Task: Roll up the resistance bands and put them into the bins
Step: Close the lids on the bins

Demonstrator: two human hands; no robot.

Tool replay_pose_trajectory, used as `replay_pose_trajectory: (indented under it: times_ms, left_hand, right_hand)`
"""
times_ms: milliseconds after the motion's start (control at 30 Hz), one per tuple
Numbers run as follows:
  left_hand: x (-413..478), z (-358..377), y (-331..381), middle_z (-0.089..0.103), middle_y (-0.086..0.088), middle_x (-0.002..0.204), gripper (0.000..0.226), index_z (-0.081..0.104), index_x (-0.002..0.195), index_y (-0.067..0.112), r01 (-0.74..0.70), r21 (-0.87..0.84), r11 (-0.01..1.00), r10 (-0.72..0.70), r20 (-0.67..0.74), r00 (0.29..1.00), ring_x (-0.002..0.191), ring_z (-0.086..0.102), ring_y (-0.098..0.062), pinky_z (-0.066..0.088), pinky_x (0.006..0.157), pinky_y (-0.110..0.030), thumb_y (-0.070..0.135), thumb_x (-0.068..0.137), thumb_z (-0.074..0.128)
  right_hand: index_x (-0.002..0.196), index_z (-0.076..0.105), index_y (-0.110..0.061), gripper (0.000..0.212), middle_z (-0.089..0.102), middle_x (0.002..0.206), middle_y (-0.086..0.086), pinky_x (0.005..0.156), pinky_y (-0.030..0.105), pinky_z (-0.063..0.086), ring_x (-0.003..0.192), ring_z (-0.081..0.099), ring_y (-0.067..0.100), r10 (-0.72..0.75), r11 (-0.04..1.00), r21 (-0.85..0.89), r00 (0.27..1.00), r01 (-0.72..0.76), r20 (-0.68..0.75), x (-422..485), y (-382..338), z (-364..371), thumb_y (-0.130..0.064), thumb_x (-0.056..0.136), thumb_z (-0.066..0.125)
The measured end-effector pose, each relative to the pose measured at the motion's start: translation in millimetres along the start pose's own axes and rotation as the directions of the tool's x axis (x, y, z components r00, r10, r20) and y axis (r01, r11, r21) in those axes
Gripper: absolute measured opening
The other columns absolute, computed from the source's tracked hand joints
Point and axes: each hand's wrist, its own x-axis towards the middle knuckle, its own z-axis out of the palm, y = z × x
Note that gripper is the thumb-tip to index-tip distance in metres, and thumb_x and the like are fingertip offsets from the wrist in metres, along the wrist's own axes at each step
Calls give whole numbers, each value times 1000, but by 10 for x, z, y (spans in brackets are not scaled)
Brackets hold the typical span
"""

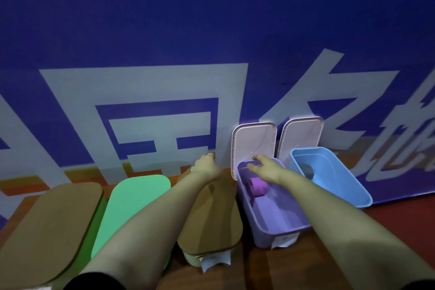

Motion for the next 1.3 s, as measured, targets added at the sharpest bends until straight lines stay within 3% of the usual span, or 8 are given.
replay_pose_trajectory:
  times_ms: [400,533,667,800,967,1100,1200,1300]
  left_hand:
    - [405,353,729,42,-15,144,59,31,144,5,90,-382,920,-120,-55,991,126,48,-29,43,97,-33,10,90,56]
    - [590,444,881,37,-15,148,64,25,147,7,137,-469,872,-200,-85,976,130,44,-30,41,100,-35,8,91,56]
    - [761,488,997,35,-14,149,64,23,148,9,157,-535,830,-244,-97,965,132,41,-31,38,105,-38,10,92,54]
    - [848,578,1113,47,-15,136,56,32,141,8,156,-541,826,-234,-78,969,122,48,-30,40,99,-36,7,90,55]
    - [876,669,1199,48,-15,136,59,29,142,8,151,-605,782,-250,-82,965,122,49,-30,40,102,-36,4,90,56]
    - [792,664,1271,45,-13,140,55,31,142,6,129,-643,755,-263,-117,958,125,46,-29,38,99,-34,20,94,53]
    - [724,653,1300,45,-12,141,60,35,141,6,113,-681,723,-297,-159,941,125,45,-29,37,101,-38,45,96,43]
    - [630,605,1295,52,-13,132,57,45,134,4,107,-734,670,-352,-187,917,120,49,-30,38,98,-39,47,98,33]
  right_hand:
    - [125,51,0,38,57,116,15,90,31,40,100,52,26,68,938,345,987,-14,-146,818,572,-802,-11,89,56]
    - [136,42,0,50,55,129,15,99,32,38,119,51,31,72,924,382,986,-10,-147,1042,699,-878,-10,89,55]
    - [137,42,1,50,54,132,19,103,35,38,121,51,34,56,927,376,989,0,-137,1227,800,-896,-9,89,53]
    - [138,41,-2,50,58,124,19,101,38,41,115,53,34,27,944,331,994,9,-103,1369,868,-849,-8,89,51]
    - [126,47,-4,43,58,92,13,79,33,44,86,55,29,14,928,372,999,5,-48,1455,911,-804,-6,83,54]
    - [141,34,-18,59,57,117,9,100,43,45,109,56,30,3,884,467,997,36,-82,1429,939,-769,-17,86,55]
    - [140,35,-23,51,47,117,-1,101,39,41,109,49,22,-6,791,608,995,63,-96,1235,879,-827,-25,91,52]
    - [121,47,-25,29,52,121,1,103,38,40,112,50,22,11,676,733,994,71,-107,1093,814,-905,-37,94,47]
